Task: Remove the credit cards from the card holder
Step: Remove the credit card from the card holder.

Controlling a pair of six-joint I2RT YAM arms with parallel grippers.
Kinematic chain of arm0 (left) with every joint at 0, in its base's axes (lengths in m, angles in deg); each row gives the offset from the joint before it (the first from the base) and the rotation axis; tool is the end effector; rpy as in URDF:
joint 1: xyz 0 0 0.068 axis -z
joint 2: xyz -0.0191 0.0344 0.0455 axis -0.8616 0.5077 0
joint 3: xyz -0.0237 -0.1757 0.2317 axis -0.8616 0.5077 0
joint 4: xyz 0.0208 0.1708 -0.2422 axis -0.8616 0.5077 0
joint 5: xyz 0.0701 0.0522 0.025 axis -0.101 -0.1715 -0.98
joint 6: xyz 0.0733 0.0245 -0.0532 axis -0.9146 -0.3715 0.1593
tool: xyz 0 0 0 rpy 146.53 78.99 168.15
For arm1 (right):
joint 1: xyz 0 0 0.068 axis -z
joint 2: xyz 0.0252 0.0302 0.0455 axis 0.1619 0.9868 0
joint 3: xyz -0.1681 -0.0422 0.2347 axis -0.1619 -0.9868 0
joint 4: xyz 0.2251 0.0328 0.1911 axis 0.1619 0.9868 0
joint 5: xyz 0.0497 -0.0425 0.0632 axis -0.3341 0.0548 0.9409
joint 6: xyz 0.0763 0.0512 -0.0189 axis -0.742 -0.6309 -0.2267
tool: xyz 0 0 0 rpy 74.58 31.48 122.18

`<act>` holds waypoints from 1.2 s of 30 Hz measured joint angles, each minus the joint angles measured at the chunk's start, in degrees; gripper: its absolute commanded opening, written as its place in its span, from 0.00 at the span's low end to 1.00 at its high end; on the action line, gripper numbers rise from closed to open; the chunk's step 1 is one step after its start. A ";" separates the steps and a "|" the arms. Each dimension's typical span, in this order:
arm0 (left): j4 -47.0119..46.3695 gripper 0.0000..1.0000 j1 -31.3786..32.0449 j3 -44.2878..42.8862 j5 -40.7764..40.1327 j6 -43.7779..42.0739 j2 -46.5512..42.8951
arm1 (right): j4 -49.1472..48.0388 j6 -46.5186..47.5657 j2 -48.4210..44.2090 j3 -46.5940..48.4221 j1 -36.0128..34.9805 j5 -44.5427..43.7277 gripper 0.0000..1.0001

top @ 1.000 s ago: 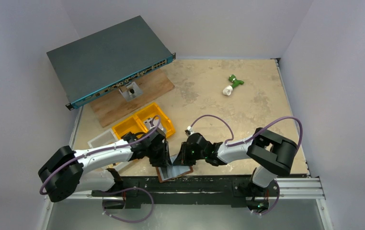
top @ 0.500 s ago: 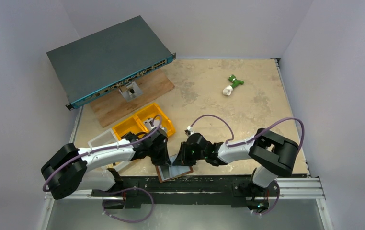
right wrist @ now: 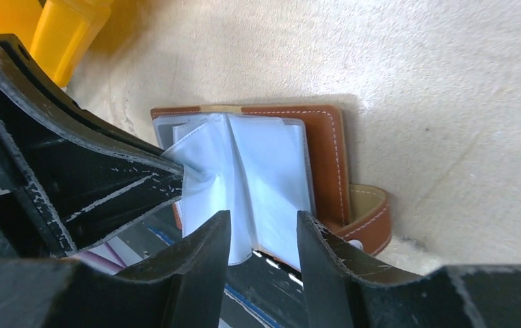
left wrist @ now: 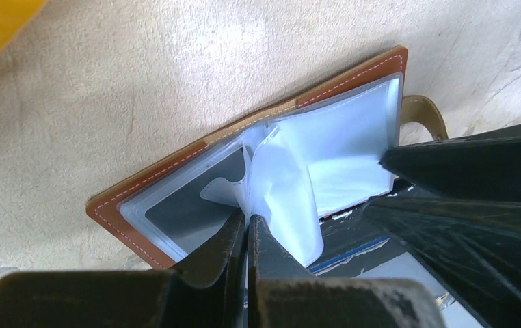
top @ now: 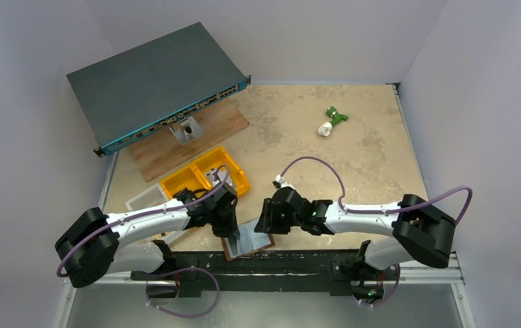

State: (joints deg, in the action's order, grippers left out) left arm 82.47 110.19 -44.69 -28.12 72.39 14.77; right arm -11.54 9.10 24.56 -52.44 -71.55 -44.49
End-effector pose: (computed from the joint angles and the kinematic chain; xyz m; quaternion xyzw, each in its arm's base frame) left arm 0.1469 -0.1996 0.1062 -0.0561 0.9702 -0.2259 0.0678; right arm 0.1439 0.2843 0.1115 -0.0017 0.9257 0.3483 0.1472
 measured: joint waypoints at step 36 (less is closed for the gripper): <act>-5.40 0.51 0.46 -8.68 4.70 -1.84 10.82 | 9.92 3.76 -0.13 0.72 -0.90 -9.94 0.10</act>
State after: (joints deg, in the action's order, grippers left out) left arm 77.07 110.65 -53.36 -23.42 70.56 25.59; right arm -1.61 12.86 24.43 -51.72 -72.45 -54.44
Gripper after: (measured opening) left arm 0.465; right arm 0.088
